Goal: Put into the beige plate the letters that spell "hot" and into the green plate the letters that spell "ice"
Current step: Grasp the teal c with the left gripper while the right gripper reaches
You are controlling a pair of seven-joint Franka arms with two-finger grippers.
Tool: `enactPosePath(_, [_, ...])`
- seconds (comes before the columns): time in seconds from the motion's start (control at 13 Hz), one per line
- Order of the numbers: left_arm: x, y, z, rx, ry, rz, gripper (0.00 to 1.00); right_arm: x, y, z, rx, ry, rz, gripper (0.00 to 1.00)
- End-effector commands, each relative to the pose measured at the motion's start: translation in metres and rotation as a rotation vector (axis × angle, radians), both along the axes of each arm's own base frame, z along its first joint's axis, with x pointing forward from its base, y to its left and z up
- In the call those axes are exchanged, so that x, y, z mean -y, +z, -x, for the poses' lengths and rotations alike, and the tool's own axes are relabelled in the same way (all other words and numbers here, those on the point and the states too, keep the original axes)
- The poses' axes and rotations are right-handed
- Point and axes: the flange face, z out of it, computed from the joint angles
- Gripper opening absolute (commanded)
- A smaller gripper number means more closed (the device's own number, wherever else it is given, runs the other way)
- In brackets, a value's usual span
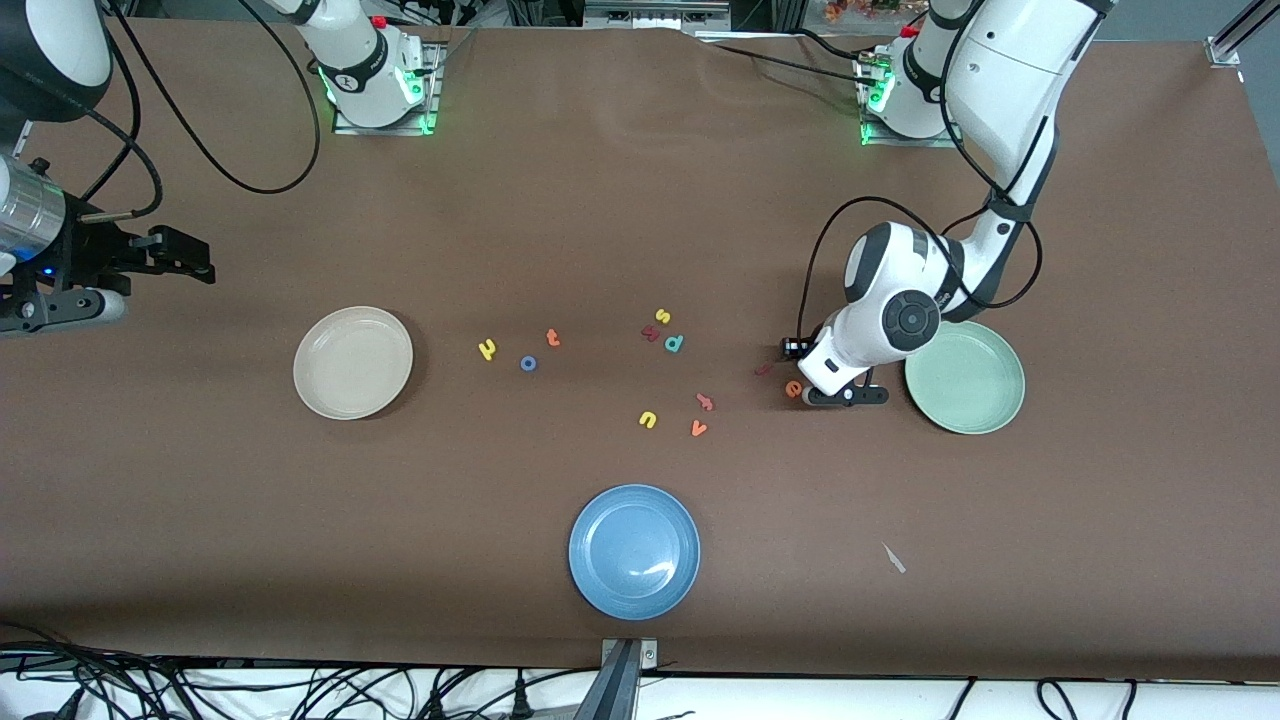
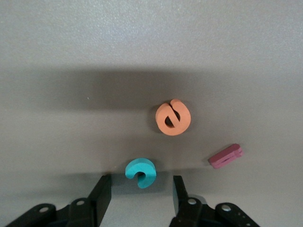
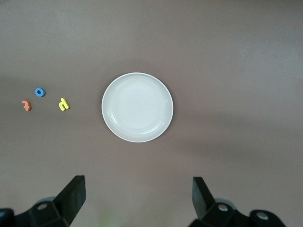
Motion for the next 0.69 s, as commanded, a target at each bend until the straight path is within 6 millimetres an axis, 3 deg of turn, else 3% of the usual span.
enactPosePath(0.0, [0.002, -0.001, 0.002, 0.005, 0.012, 0.008, 0.56, -0.003, -0.004, -0.003, 0.001, -0.004, -0.076, 1.00])
enactPosePath(0.15, [0.002, -0.004, 0.003, 0.001, 0.014, 0.007, 0.54, -0.005, -0.026, -0.016, 0.009, -0.034, -0.137, 1.00])
enactPosePath(0.23, [0.001, -0.006, 0.003, -0.002, 0.017, 0.005, 0.53, -0.011, -0.046, -0.017, 0.017, -0.037, -0.148, 1.00])
enactPosePath(0.62, [0.005, -0.010, 0.005, -0.011, 0.033, -0.004, 0.44, -0.073, -0.108, -0.008, 0.055, 0.026, -0.163, 1.00])
